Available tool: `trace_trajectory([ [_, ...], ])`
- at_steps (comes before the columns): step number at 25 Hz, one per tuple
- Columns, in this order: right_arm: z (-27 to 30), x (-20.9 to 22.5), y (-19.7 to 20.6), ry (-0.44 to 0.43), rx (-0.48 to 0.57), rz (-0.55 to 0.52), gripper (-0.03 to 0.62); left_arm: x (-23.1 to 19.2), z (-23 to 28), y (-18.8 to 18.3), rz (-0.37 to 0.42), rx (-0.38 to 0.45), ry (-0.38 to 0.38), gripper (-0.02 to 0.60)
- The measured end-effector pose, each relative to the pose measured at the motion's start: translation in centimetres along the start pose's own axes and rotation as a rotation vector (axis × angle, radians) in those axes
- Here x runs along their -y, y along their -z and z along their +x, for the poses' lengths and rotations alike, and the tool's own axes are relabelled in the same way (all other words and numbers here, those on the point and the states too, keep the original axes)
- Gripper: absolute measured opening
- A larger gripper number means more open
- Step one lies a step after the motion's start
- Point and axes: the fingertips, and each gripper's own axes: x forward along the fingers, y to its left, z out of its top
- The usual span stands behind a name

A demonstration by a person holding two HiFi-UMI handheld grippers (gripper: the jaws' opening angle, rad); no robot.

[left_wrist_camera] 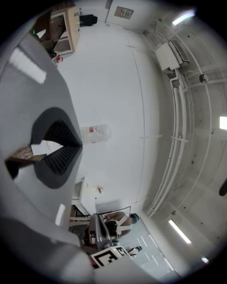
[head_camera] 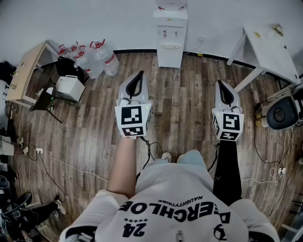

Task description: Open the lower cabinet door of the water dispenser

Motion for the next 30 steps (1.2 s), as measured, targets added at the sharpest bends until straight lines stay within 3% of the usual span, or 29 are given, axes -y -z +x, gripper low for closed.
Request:
trace_trajectory([
  [12, -1.1, -0.9, 0.7, 0.025, -0.022, -0.036, 0.002, 0.5, -1.0, 1.0, -0.022, -0.011, 0.073, 0.055],
  [18, -1.0, -3.0, 1.7, -0.037, -0.03, -0.07, 0.003, 0.7, -1.5, 1.6, -0.036, -0.024, 0.097, 0.055],
  [23, -0.6, -4.2, 2.4, -0.072, -0.067, 0.022, 0.006, -0.4, -2.3, 1.3, -0.051, -0.013, 0.093, 0.055],
  [30, -0.6, -3.7, 2.2, -0.013, -0.065, 0.033, 0.009, -0.8, -2.6, 1.6, -0.069, -0.003, 0.1, 0.055],
])
